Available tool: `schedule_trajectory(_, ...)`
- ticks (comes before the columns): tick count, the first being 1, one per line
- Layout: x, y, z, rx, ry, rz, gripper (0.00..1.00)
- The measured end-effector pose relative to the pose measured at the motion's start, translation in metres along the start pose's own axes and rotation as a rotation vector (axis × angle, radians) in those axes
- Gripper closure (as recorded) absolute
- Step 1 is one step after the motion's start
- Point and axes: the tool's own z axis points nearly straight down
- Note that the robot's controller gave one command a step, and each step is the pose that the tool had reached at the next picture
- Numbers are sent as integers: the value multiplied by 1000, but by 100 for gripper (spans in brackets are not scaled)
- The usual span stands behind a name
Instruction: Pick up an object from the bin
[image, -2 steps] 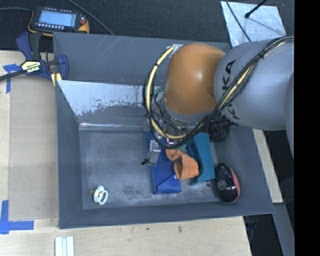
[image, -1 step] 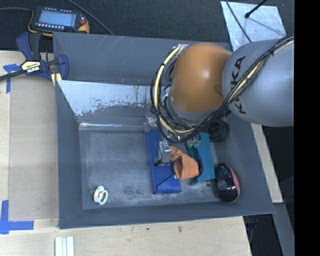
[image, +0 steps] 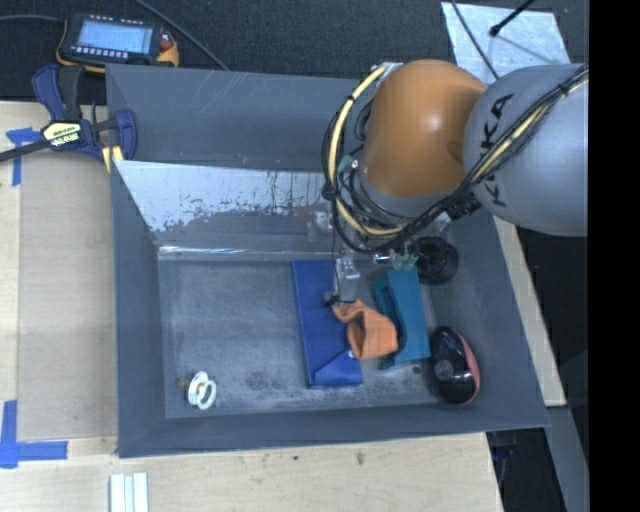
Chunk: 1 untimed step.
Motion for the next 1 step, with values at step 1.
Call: schedule_trajectory(1, 24, -15, 23, 0, -2, 76, 0)
